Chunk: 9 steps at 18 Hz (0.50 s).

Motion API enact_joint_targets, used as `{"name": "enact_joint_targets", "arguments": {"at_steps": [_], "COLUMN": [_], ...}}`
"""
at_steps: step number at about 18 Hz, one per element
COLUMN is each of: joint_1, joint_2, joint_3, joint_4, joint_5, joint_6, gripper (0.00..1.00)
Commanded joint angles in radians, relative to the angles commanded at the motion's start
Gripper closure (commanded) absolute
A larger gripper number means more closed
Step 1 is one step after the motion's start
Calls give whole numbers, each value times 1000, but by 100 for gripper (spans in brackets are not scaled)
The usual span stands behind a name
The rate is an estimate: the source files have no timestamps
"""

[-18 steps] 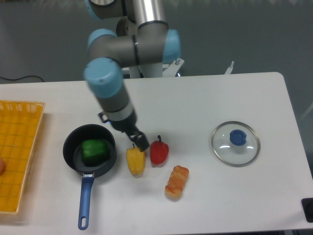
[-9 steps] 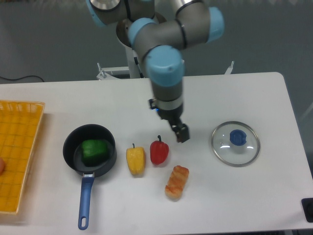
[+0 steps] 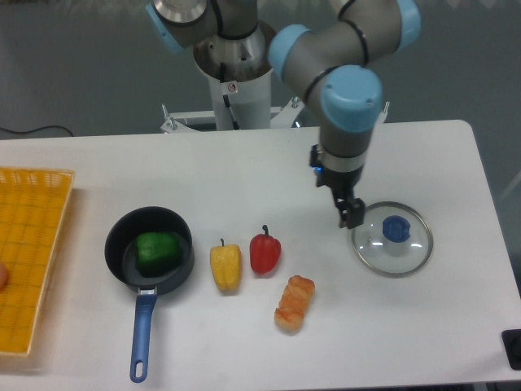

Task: Place the green chilies in the pot

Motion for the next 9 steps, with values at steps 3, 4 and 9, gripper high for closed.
{"name": "enact_joint_targets", "arguments": {"at_steps": [3,4,9], "joint_1": [38,52,92], "joint_2": [-15,-17,-37], "joint_3": [0,2,14], "joint_4": [5,6,8], "joint_5": [0,0,6], "joint_6": [63,78,126], "gripper": [0,0,0]}}
